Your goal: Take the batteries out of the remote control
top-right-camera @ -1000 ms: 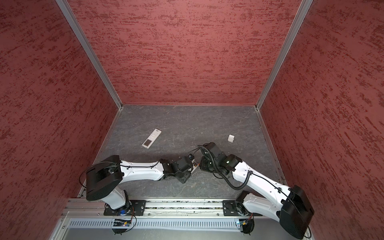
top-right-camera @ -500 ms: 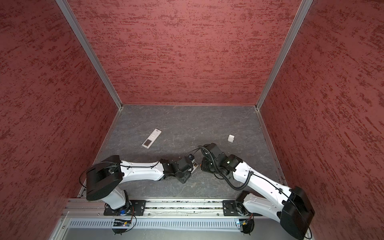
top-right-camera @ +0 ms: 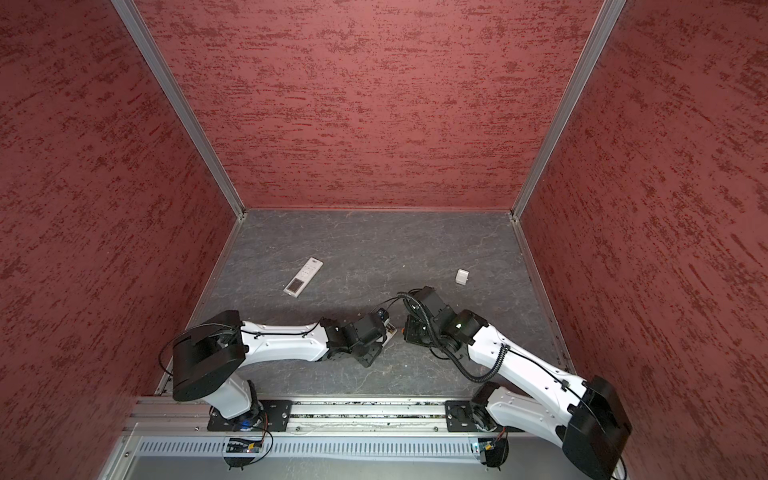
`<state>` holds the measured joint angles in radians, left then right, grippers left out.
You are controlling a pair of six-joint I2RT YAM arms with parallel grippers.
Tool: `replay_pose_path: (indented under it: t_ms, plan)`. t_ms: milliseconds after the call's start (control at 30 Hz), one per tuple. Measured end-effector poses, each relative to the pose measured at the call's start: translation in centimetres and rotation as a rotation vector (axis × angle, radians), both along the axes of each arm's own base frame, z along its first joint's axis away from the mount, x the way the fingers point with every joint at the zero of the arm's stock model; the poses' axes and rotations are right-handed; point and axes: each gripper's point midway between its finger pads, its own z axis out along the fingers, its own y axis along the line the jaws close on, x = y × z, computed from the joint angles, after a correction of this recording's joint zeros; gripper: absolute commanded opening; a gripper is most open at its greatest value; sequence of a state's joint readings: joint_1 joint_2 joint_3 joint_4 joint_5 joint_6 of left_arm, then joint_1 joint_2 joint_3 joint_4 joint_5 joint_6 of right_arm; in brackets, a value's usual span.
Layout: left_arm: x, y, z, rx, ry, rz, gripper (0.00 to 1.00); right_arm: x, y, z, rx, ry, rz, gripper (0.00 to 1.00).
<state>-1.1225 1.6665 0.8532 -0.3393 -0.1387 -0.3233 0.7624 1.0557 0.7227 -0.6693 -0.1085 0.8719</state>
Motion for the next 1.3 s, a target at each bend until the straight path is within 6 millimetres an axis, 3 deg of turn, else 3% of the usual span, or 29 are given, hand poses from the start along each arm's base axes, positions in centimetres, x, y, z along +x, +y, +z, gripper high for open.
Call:
replay_pose_path:
  t_ms: [1300]
  plan:
    - [0.0,-0.3,-0.1,0.009,-0.013,0.011,0.11,0.0,0.2,-1.3,0.026,0.011,-0.022,0.00]
